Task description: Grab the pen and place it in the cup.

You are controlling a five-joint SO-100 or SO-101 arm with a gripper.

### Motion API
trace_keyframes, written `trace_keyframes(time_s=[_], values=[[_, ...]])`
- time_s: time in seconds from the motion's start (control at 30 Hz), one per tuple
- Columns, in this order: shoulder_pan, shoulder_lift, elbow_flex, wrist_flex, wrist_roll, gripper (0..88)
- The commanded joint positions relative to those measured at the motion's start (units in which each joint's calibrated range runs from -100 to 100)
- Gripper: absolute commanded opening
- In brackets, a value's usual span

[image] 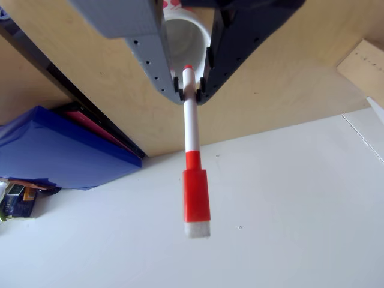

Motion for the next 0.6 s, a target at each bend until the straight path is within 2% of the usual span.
trace_keyframes(time_s=[0.0,0.3,0.57], values=[[0.1,1.5,-0.3,-4.8,0.2,1.0],[0.6,7.0,0.5,-8.4,0.2,1.0],[0.6,8.5,5.4,-16.0,0.2,1.0]])
